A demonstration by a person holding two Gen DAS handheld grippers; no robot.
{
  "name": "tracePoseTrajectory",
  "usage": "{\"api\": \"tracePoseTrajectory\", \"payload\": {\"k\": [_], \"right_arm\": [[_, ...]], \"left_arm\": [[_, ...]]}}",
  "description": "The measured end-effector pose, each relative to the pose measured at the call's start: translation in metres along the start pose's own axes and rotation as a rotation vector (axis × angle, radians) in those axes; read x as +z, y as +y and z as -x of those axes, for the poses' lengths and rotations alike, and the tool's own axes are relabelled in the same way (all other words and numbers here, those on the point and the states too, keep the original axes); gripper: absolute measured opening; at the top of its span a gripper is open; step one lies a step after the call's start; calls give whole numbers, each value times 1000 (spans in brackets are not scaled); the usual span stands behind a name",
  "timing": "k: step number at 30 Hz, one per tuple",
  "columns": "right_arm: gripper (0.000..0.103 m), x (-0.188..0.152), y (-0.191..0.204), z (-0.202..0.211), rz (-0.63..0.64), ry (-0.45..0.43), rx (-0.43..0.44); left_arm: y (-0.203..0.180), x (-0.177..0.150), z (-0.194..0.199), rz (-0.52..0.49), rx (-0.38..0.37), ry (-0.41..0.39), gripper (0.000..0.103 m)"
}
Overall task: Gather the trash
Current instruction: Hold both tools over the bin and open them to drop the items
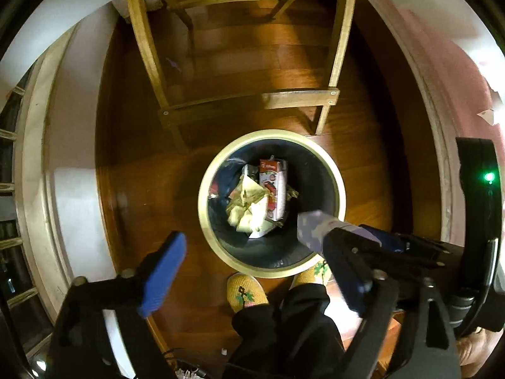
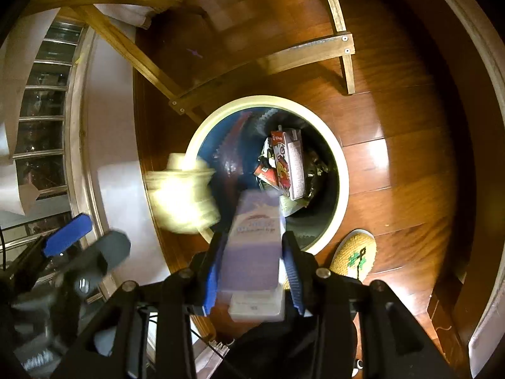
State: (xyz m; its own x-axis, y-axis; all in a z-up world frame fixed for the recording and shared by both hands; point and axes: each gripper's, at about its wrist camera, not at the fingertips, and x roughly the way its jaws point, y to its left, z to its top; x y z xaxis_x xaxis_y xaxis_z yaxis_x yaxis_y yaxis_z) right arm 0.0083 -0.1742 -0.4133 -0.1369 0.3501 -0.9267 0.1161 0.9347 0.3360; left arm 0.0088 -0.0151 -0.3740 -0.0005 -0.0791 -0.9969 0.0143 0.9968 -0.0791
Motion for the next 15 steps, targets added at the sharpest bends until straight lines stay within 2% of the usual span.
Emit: {"api": "tracePoseTrajectory", "payload": {"k": [2,8,15], "right_arm": [[41,1,-1,1,3,-3,-6],[42,4,-2,12,12,-26,-10],[42,2,8,41,27,-65,-1]], "left_arm": [[1,2,-2,13,15,6,95],[-1,0,9,15,39,-23,95],[0,-4,47,24,53,-79,95]]}}
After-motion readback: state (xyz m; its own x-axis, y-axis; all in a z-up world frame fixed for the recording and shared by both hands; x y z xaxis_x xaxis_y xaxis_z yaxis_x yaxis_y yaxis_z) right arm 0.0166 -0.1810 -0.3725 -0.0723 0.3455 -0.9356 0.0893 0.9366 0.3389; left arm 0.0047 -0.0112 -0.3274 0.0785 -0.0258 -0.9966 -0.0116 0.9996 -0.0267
